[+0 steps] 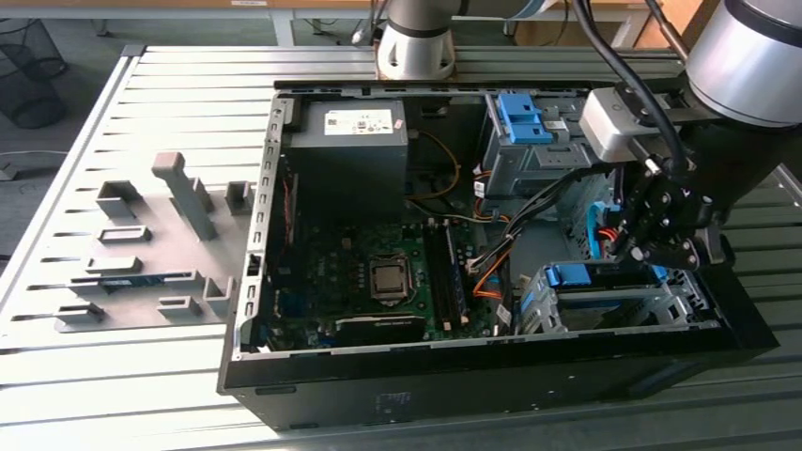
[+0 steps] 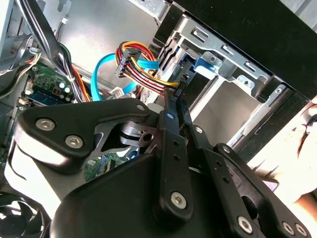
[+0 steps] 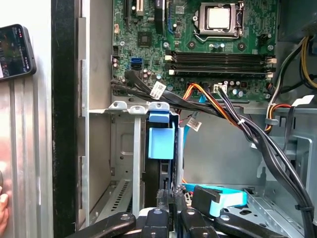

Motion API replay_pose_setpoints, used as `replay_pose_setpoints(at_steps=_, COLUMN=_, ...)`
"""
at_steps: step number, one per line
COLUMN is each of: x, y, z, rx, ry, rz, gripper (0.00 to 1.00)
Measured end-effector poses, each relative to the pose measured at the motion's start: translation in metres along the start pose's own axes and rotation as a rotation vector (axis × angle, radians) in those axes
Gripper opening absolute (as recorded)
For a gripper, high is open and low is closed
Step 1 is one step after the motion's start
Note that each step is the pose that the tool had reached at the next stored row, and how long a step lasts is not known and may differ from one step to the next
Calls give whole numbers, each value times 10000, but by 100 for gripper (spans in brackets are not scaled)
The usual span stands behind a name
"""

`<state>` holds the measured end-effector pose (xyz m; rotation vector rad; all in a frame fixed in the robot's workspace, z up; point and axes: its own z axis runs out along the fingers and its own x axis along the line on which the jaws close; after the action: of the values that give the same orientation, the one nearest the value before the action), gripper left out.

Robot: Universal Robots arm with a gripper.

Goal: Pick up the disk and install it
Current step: 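Insert the first disk wire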

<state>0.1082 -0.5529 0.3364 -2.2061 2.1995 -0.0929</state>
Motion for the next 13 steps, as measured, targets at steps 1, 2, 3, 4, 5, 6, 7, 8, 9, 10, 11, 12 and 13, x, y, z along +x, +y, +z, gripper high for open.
replay_pose_setpoints(at_steps=1, x=0, y=0, z=6, rx=1, ry=0, rz=0, gripper=16)
replay_pose_setpoints(at_steps=2, x=0, y=0, z=10, rx=1, ry=2, rz=0, gripper=16)
replay_pose_setpoints(at_steps=3, x=0, y=0, z=11, rx=2, ry=4, rz=5, gripper=16)
replay_pose_setpoints(at_steps=4, x=0, y=0, z=14, rx=2, ry=4, rz=9, gripper=16)
replay_pose_setpoints(at_steps=5, x=0, y=-1, z=16, rx=2, ry=2, rz=10, gripper=16)
replay_pose_setpoints(at_steps=6, x=0, y=-3, z=17, rx=2, ry=3, rz=10, gripper=16)
replay_pose_setpoints(at_steps=7, x=0, y=-7, z=19, rx=2, ry=1, rz=10, gripper=16)
replay_pose_setpoints(at_steps=8, x=0, y=-10, z=20, rx=2, ry=1, rz=11, gripper=16)
replay_pose_setpoints(at_steps=9, x=-1, y=-13, z=21, rx=2, ry=1, rz=14, gripper=16)
replay_pose_setpoints(at_steps=10, x=-1, y=-14, z=21, rx=1, ry=2, rz=21, gripper=16)
replay_pose_setpoints(at_steps=11, x=0, y=-14, z=21, rx=1, ry=3, rz=31, gripper=16)
replay_pose_setpoints(at_steps=12, x=0, y=-14, z=22, rx=1, ry=5, rz=41, gripper=16)
replay_pose_setpoints(at_steps=13, x=0, y=-14, z=23, rx=1, ry=5, rz=60, gripper=16)
